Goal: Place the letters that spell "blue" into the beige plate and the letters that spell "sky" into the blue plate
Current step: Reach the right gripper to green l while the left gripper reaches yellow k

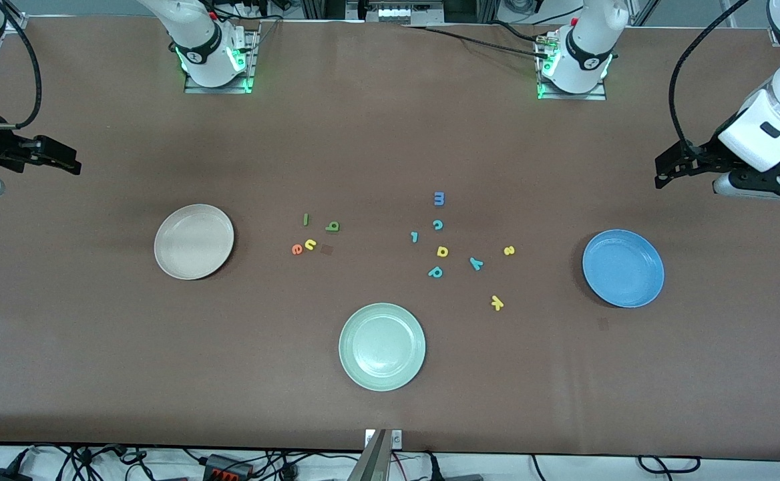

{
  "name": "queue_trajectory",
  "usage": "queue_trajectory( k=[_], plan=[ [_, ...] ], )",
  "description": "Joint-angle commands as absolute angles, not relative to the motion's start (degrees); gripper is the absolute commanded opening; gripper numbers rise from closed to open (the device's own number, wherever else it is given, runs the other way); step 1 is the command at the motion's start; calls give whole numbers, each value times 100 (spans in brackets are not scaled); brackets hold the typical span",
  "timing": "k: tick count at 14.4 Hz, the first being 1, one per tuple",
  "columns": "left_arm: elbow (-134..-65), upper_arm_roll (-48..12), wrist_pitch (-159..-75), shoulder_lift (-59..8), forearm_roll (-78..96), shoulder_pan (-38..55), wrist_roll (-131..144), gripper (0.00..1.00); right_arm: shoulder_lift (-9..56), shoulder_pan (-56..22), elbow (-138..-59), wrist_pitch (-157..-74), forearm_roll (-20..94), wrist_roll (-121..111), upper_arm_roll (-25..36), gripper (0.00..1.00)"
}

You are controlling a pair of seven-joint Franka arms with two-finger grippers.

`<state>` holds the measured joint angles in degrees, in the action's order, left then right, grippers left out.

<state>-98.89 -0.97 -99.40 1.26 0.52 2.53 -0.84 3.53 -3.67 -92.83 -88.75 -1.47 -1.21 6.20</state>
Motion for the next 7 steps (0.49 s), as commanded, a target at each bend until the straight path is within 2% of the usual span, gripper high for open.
queue_trajectory(
  k=[1,7],
  plan=[
    [-9791,-114,-9861,123,-44,246,-97,100,640,-421,-9351,-8859,-149,-185,519,100],
    [-9808,-105,-9861,36,26,255,-105,100,1572,-1440,-9439,-9227,183,166,483,100]
  ],
)
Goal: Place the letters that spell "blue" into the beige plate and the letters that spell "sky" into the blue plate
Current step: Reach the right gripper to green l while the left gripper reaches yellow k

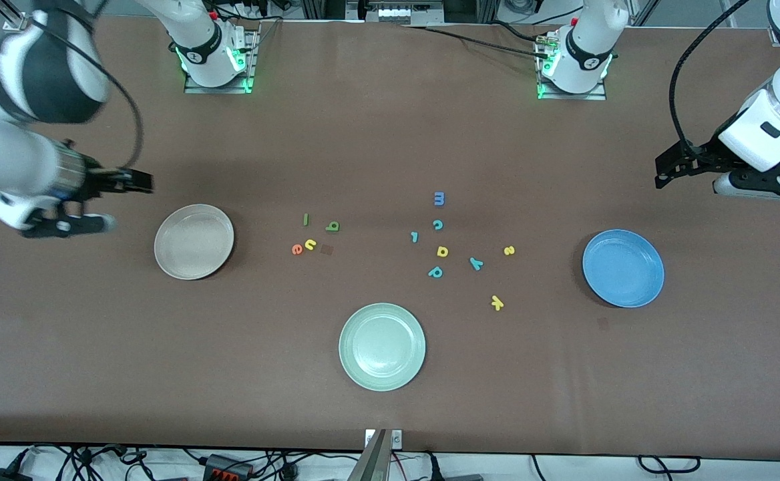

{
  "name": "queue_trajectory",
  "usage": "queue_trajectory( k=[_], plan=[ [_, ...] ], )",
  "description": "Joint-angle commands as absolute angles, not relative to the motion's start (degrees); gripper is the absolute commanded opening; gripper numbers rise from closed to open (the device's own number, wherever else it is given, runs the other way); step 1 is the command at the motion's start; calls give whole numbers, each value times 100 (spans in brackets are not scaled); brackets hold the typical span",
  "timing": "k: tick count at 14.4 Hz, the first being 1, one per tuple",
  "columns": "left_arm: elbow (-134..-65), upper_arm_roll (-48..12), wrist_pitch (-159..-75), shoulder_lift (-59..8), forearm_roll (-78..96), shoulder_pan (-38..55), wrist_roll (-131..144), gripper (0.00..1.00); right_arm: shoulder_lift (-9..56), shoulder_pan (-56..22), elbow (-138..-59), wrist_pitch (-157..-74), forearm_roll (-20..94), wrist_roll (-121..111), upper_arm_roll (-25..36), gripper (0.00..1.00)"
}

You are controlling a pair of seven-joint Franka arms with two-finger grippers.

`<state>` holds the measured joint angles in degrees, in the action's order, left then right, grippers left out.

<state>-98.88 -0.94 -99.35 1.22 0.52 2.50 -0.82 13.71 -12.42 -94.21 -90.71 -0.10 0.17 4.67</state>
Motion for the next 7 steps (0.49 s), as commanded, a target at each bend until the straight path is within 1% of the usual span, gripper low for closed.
queue_trajectory(
  k=[1,4,6,7],
  plan=[
    [-9800,-114,-9818,-104,9,290,-132,100,1652,-1572,-9561,-9429,237,263,483,100],
    [-9800,-114,-9467,-377,18,605,-150,100,1740,-1941,-10079,-10132,307,666,475,100],
    [-9800,-123,-9203,-745,-17,773,-184,100,1862,-2170,-10422,-10606,553,966,475,100],
    [-9800,-114,-9254,-973,-78,913,-193,100,1933,-2240,-10554,-10791,562,984,475,100]
  ],
)
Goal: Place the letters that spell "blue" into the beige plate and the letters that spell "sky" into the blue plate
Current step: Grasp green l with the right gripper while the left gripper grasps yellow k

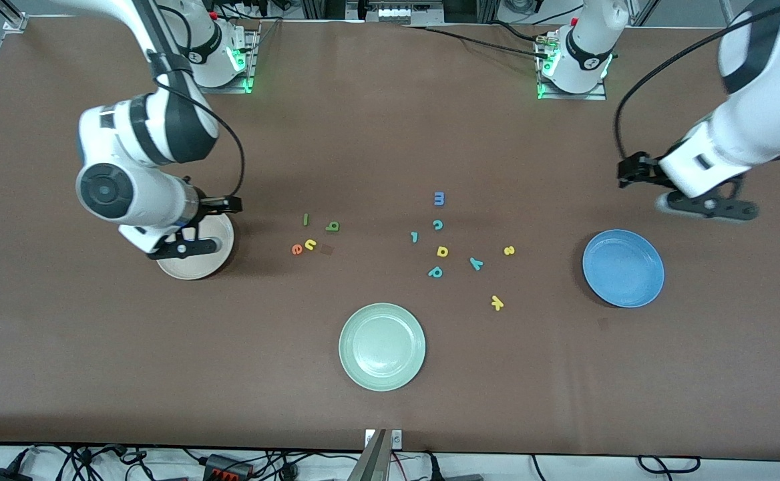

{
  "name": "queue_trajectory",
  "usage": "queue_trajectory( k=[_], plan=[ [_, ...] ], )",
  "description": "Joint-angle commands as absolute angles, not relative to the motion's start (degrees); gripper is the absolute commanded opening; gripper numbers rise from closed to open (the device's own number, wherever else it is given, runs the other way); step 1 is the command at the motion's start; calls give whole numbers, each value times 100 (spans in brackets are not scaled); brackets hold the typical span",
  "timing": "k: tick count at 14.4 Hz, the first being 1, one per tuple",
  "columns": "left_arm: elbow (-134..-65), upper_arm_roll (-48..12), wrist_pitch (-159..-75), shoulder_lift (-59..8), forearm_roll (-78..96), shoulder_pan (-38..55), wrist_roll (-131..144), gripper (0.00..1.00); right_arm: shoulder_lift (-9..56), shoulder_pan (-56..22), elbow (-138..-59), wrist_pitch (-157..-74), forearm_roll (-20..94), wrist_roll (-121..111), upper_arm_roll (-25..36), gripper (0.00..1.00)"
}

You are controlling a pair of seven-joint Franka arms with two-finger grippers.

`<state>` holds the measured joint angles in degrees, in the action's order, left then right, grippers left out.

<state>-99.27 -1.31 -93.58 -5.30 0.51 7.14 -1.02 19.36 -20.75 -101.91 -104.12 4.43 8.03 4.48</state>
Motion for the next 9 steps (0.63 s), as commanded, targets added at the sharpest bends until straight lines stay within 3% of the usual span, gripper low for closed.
queue_trajectory(
  k=[1,3,6,9],
  plan=[
    [-9782,-114,-9403,-1184,-123,1036,-185,100,2047,-2337,-10660,-10993,571,993,475,100],
    [-9512,-114,-10008,-1719,-246,1264,-158,100,2319,-2460,-10749,-11301,589,1150,475,100],
    [-8371,-114,-10063,-3090,-80,1336,-62,100,2688,-2785,-10740,-11732,1010,1503,475,100],
    [-7342,-114,-10107,-4023,700,1362,1198,100,3075,-2961,-10723,-12137,1020,1661,466,96]
  ],
)
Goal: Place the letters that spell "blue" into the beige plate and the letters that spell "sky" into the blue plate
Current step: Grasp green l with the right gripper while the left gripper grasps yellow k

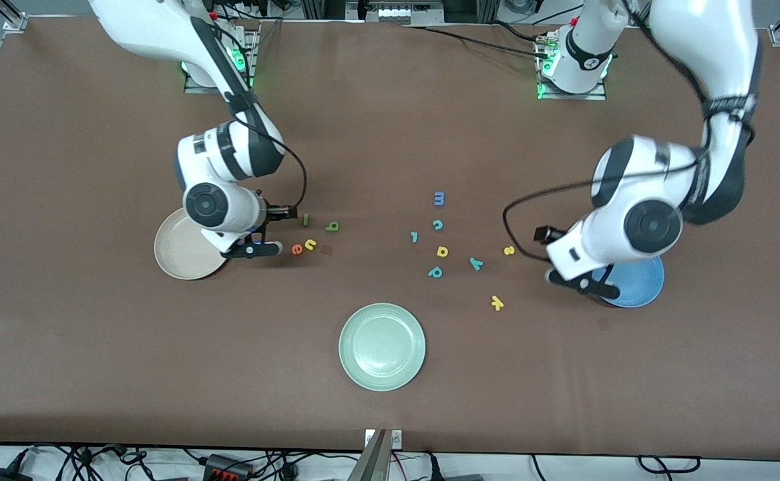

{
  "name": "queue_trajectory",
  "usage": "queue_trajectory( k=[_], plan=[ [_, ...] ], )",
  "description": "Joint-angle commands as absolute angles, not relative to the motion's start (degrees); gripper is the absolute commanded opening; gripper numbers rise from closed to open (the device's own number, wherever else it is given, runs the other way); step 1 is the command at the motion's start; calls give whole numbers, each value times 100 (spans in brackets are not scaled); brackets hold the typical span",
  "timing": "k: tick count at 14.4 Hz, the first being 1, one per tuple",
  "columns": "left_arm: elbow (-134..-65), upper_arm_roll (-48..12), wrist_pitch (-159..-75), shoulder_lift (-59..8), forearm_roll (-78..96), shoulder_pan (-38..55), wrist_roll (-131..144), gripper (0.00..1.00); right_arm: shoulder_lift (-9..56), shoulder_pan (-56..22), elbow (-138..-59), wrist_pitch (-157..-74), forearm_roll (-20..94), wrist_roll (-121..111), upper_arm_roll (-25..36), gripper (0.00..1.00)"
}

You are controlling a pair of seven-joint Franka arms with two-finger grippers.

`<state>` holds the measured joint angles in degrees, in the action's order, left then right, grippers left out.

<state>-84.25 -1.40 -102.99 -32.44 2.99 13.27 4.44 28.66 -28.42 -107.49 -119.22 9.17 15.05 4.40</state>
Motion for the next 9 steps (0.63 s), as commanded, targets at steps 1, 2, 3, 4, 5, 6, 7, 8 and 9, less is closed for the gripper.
queue_trajectory(
  k=[1,2,3,4,5,6,7,8,9],
  plan=[
    [-7165,-114,-10264,-4260,764,1432,1787,100,3172,-3075,-10723,-12268,1020,1679,466,94],
    [-7146,-114,-10561,-4402,799,1459,2263,100,3225,-3137,-10723,-12348,1037,1757,466,94],
    [-7198,-106,-10852,-4516,765,1502,2685,100,3278,-3164,-10705,-12418,1072,1836,466,93],
    [-7198,-114,-11098,-4622,782,1564,3098,100,3313,-3181,-10696,-12515,1116,1880,466,92],
    [-7216,-106,-11222,-4658,713,1686,3529,100,3331,-3182,-10696,-12559,1116,1881,466,91],
    [-7268,-88,-11267,-4710,712,1818,3951,100,3383,-3208,-10696,-12568,1116,1881,466,86],
    [-7295,-62,-11311,-4763,695,1863,4277,100,3419,-3234,-10696,-12603,1116,1881,466,81],
    [-7365,-70,-11442,-4790,651,1855,4506,100,3454,-3269,-10679,-12604,1116,1881,457,75],
    [-7565,-70,-11661,-4799,650,1854,4596,99,3454,-3287,-10679,-12604,1168,1881,466,72]
  ],
)
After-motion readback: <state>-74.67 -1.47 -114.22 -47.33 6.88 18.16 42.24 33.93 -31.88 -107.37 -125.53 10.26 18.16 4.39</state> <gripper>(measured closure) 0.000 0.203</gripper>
